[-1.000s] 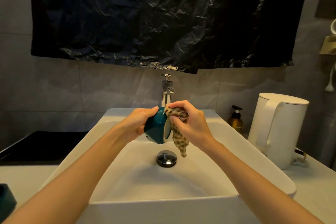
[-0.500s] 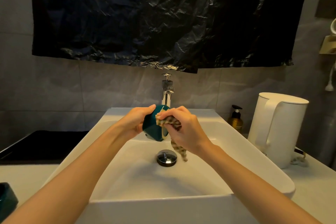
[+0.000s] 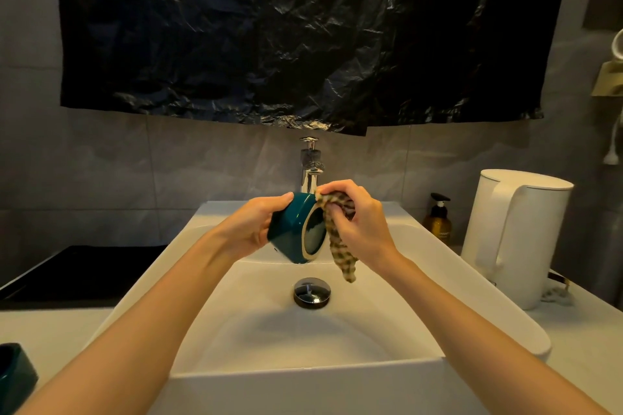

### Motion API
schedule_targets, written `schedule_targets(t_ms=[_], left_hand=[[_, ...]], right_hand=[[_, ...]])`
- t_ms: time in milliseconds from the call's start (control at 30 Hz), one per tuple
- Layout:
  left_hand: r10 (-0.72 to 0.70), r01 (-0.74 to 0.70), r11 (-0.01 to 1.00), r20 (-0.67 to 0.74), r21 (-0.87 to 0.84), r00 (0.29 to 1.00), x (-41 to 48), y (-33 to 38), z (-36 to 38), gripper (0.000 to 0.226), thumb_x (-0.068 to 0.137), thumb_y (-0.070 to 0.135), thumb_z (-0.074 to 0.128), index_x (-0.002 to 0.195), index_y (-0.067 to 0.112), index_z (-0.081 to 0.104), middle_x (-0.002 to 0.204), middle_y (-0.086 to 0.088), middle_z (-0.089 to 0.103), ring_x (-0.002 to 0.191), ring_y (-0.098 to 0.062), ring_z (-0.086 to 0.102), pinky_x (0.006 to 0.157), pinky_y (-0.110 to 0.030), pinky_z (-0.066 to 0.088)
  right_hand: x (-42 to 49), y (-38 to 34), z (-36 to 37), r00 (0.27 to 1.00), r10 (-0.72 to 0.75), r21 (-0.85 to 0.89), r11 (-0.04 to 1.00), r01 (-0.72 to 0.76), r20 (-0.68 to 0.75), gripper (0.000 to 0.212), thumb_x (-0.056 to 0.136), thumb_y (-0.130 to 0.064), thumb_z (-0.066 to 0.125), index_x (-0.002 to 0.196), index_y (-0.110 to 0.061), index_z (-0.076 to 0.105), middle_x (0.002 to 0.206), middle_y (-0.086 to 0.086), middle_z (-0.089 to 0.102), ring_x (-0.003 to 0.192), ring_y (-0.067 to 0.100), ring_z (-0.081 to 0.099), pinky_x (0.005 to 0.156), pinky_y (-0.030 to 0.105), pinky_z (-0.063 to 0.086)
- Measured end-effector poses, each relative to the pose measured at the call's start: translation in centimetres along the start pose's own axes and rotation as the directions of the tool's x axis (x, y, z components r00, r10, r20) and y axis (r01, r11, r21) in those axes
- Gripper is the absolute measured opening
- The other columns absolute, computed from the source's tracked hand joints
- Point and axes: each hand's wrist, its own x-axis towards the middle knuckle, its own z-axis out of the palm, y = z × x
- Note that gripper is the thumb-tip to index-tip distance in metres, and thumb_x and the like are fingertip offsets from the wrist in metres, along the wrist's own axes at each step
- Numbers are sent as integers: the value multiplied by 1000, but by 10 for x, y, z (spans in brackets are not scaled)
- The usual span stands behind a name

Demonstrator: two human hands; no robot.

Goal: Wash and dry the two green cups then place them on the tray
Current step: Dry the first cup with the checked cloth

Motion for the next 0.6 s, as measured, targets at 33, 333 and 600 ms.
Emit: schedule_targets(t_ms=[33,333,600], left_hand=[[-1,1,1000,0,-12,1000,0,0,-1,25,98,34,42,98,16,60,90,-3,65,87,-16,60,76,-26,48],[17,-20,998,46,59,999,-2,0,0,26,97,35,42,99,17,60,91,-3,65,89,-16,58,77,-25,48],[42,-34,983,45,-179,998,-6,5,-2,25,97,31,43,98,14,62,85,-1,66,83,-14,62,70,-22,53]], right_hand=[[1,3,0,998,63,-5,998,-63,6,27,92,-5,57,108,-28,55,105,-5,61,98,9,56,83,10,47],[2,1,-1,999,15,30,999,-16,34,27,93,-2,53,106,-26,56,105,-4,61,100,9,56,81,15,50],[3,5,-6,929,367,209,906,-369,49,18,95,-10,55,105,-25,56,96,-16,58,91,5,57,68,10,43]])
